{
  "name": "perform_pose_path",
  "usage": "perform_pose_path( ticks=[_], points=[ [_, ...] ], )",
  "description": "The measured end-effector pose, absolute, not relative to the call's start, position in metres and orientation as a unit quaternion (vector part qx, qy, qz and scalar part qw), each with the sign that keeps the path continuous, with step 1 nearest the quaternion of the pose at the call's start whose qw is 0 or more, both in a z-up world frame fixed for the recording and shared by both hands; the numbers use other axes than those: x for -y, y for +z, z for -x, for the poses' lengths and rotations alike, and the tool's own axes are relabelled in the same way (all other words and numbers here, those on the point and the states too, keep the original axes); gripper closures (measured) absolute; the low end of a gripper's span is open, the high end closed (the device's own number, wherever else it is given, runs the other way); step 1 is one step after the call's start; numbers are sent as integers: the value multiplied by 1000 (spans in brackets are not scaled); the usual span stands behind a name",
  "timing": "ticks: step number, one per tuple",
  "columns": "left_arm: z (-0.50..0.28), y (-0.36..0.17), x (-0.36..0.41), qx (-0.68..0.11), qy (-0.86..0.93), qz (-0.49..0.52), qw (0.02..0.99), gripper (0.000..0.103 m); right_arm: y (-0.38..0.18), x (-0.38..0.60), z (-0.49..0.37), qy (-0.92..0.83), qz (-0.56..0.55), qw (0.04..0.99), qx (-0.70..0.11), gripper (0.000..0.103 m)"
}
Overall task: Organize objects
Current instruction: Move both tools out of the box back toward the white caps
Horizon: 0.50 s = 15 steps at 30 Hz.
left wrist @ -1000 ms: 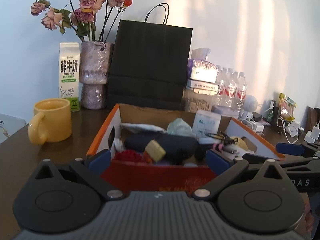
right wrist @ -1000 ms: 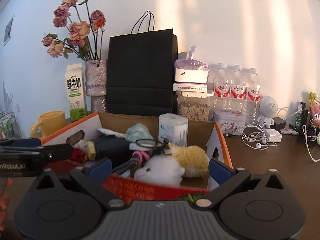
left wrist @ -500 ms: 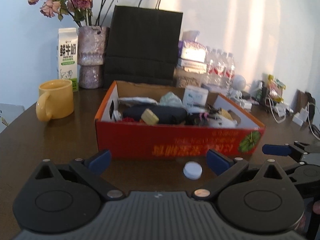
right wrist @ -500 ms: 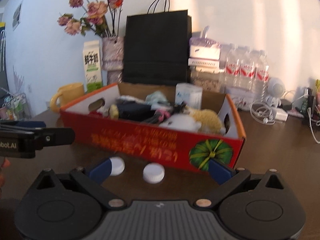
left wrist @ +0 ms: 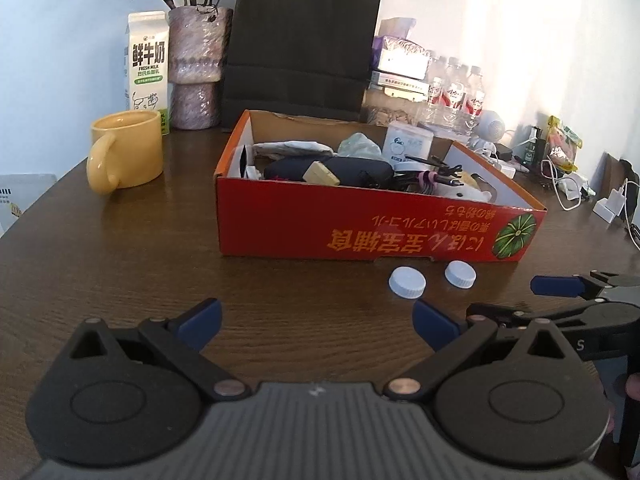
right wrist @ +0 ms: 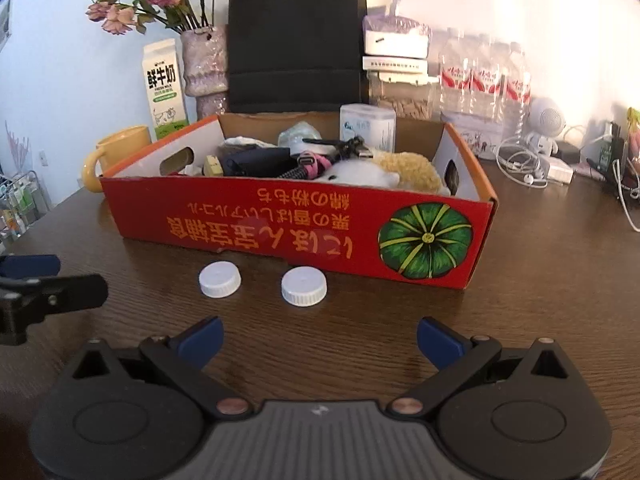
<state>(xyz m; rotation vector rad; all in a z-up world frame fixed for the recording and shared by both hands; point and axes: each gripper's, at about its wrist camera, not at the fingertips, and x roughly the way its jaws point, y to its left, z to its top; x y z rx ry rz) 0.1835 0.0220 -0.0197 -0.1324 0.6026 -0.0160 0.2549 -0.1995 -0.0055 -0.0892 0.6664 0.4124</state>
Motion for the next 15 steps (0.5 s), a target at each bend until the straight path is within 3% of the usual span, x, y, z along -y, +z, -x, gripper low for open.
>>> perform_pose_path(
  ticks=[7, 15],
  points=[
    [-184, -20, -24, -299, -2, 68, 952, 0, -8, 194, -266, 197, 44, 923, -328, 0],
    [-185, -20, -25, -298, 1, 72, 952, 0, -10, 183, -273, 207, 55, 922, -322, 27]
  ],
)
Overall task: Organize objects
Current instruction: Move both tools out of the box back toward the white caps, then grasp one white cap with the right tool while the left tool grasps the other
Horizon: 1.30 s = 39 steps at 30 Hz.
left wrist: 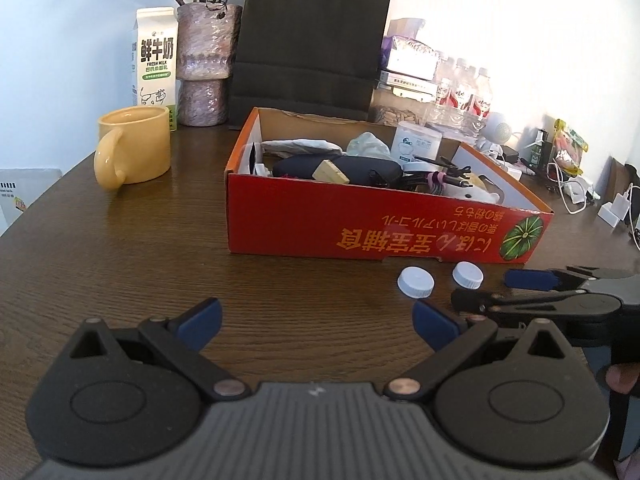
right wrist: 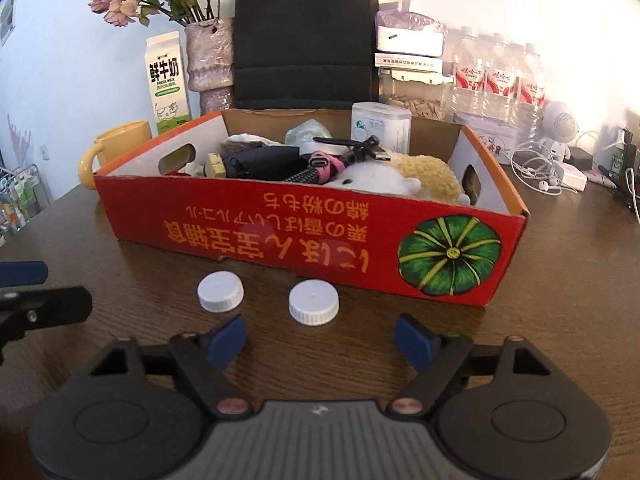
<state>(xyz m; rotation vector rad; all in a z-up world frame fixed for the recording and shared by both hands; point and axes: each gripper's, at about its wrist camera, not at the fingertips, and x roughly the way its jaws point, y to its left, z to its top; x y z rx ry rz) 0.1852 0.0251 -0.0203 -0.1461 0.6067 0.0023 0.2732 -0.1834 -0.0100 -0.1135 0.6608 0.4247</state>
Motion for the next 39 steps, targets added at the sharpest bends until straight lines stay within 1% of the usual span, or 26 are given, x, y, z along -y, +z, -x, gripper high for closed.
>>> perform_pose_path(
  ticks=[2, 3, 4, 5, 7, 13, 15, 16, 17, 18, 21, 30, 39],
  points=[
    [-186, -20, -25, -298, 2, 73, 952, 0, -9, 182, -275, 212, 53, 923, -317, 44],
    [-186, -20, -25, -298, 2, 73, 952, 0, -9, 181, -276, 213, 52, 923, -315, 48],
    [-186, -20, -25, -298, 2, 73, 952, 0, -9, 181, -277, 216, 51, 923, -314, 55],
    [-186, -20, -24, -298, 3, 73, 952, 0, -8, 180, -278, 221, 49, 922, -313, 59],
    [-186, -21, -25, -298, 3, 73, 952, 0, -8, 179, -279, 226, 50, 921, -312, 63],
    [-188, -22, -22, -301, 4, 69, 951, 0, -8, 179, -281, 231, 48, 920, -312, 63],
    [-189, -22, -20, -302, 4, 67, 951, 0, -8, 179, -282, 233, 49, 920, -312, 66],
    [-190, -22, -18, -303, 4, 66, 951, 0, -8, 179, -283, 235, 50, 919, -312, 68],
    [-190, -22, -16, -304, 4, 65, 950, 0, -8, 179, -283, 237, 49, 919, -311, 74],
    [-191, -22, -14, -305, 4, 64, 950, 0, -8, 179, -283, 240, 48, 918, -311, 77],
    [-196, -22, -9, -307, 4, 60, 950, 0, -7, 183, -281, 245, 37, 921, -302, 77],
    [-223, -26, 25, -320, -16, 35, 947, 0, 11, 204, -264, 249, 30, 937, -242, 77],
    [-255, -38, 54, -325, -16, 28, 945, 0, 15, 235, -264, 240, 29, 943, -229, 77]
  ],
)
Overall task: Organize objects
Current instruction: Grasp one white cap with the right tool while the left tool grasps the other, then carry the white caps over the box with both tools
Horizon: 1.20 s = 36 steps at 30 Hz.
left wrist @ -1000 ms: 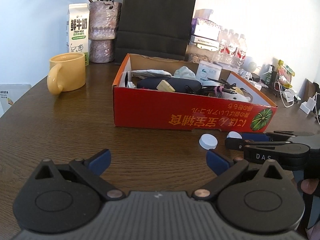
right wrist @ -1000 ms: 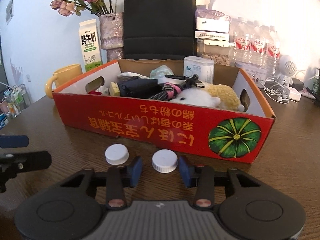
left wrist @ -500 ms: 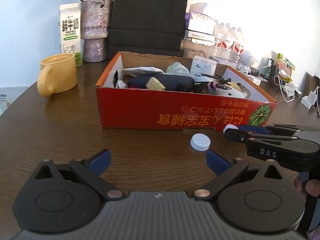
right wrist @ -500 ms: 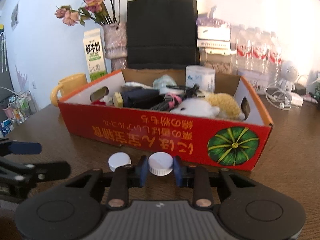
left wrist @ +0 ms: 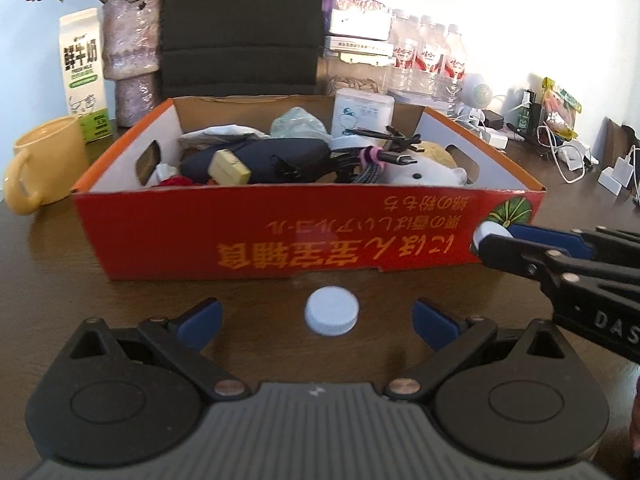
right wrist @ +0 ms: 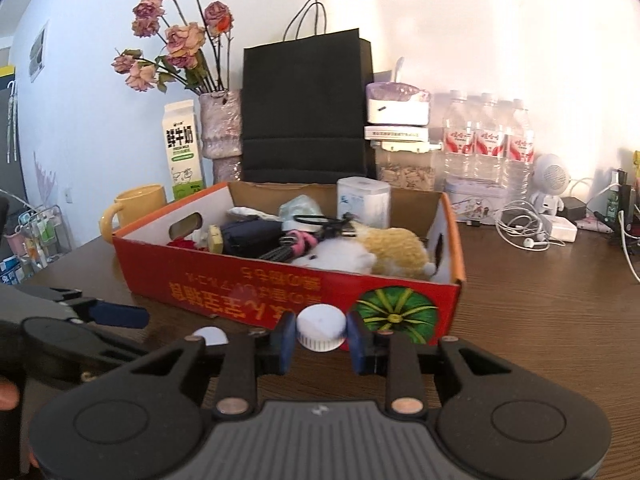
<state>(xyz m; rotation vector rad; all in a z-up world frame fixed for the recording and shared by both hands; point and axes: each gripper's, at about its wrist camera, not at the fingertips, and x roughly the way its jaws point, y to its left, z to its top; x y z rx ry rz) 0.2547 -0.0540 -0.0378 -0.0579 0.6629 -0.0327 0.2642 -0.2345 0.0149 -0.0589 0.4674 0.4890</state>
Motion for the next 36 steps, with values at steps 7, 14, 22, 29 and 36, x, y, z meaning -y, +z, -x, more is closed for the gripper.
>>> perform_pose_path(
  ticks=[7, 14, 22, 29, 36],
  points=[
    [-265, -42, 57, -324, -13, 36, 945, 7, 16, 238, -261, 239, 26, 946, -219, 77],
    [-264, -42, 58, -321, -24, 31, 946, 22, 15, 230, -258, 240, 38, 945, -219, 77],
    [-260, -39, 64, -316, -66, 27, 946, 75, 12, 228, -257, 237, 43, 945, -223, 77],
    [-255, -35, 59, -299, -57, 37, 952, 75, 11, 228, -258, 236, 42, 945, -223, 77],
    [-243, -27, 52, -274, -53, 40, 959, 75, 12, 229, -257, 238, 44, 945, -219, 76]
  ],
)
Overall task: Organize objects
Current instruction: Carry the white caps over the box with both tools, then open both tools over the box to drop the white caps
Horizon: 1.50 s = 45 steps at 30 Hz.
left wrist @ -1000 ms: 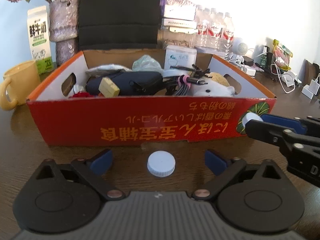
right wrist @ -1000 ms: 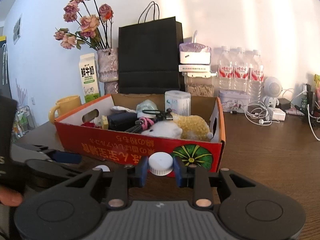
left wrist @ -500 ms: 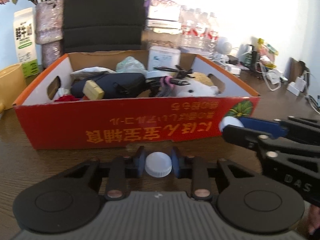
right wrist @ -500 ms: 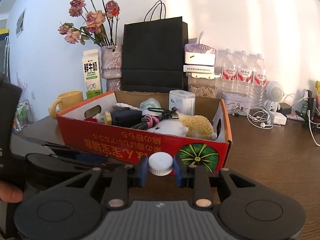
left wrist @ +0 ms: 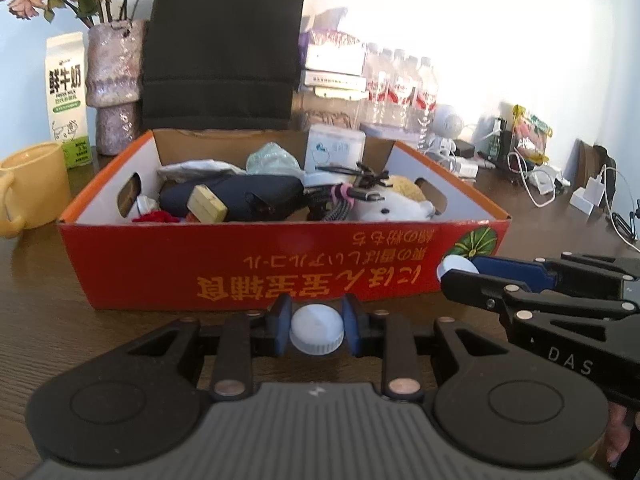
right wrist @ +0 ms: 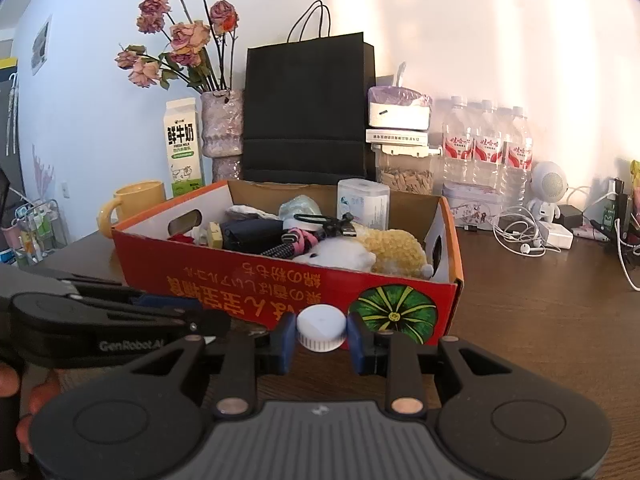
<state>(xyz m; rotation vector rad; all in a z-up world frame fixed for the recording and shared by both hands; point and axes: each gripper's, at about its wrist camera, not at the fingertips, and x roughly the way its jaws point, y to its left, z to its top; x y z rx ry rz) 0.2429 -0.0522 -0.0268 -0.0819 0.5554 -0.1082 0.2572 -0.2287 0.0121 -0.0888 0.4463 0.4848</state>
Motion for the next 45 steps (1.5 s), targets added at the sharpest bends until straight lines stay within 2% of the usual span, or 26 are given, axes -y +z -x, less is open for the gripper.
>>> perform_pose_path(
  ticks=[13, 26, 44, 45],
  points=[
    [-225, 10, 36, -209, -45, 57, 975, 75, 30, 225, -252, 240, 36, 952, -189, 76],
    [-268, 45, 10, -165, -27, 79, 983, 75, 69, 191, -294, 240, 36, 958, -155, 76],
    [-336, 32, -17, -173, -11, 82, 981, 74, 53, 176, -381, 220, 14, 959, -176, 76],
    [-336, 31, -17, -171, -8, 82, 982, 71, 52, 176, -381, 218, 14, 959, -178, 76]
  ],
)
